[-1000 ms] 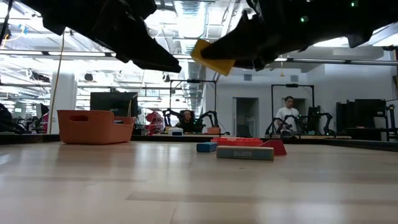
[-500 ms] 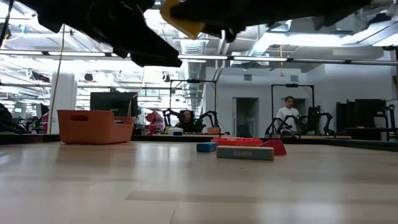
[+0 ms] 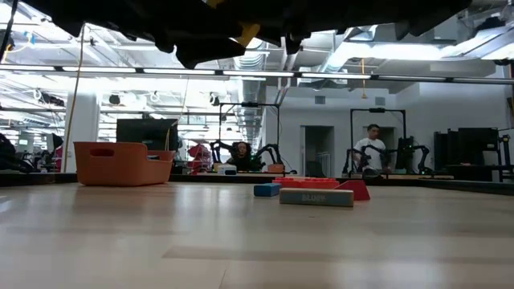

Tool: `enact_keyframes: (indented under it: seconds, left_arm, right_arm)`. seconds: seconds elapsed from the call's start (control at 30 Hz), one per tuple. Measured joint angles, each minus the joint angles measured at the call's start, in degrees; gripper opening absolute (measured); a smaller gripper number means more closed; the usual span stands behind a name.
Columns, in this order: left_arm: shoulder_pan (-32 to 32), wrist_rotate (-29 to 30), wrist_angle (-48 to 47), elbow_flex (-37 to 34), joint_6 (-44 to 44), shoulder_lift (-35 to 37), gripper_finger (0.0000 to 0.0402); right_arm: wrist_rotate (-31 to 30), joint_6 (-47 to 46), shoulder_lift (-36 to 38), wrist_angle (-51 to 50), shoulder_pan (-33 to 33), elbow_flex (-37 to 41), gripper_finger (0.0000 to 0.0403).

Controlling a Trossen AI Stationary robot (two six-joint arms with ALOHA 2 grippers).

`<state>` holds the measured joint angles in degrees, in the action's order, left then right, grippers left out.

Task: Sort blocks by size
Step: Put the large yellow wooden block into the orange bin

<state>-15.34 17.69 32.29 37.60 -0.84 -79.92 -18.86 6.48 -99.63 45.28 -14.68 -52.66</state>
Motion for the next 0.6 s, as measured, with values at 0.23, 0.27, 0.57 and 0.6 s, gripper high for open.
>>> enact_keyframes:
  seconds: [0.23,0.27,0.57,0.6]
  left_arm:
    - [0.42,0.09,3.75,0.00,2.01,-0.89,0.0245]
    - [0.42,0.07,4.56,0.00,1.99,-1.38,0.0245]
    - [0.40,1.51,11.74,0.00,-0.85,-5.49,0.0218]
    - [0.40,1.53,11.98,-0.02,-1.12,-5.53,0.0207]
  right_arm:
    - [2.28,-0.82,0.00,0.95,0.59,0.00,0.0163]
    - [2.29,-0.65,0.00,1.06,0.59,0.00,0.0163]
    - [2.37,-0.82,0.00,0.21,0.11,0.00,0.0166]
    - [2.37,-1.42,0.05,-0.14,0.14,0.00,0.0170]
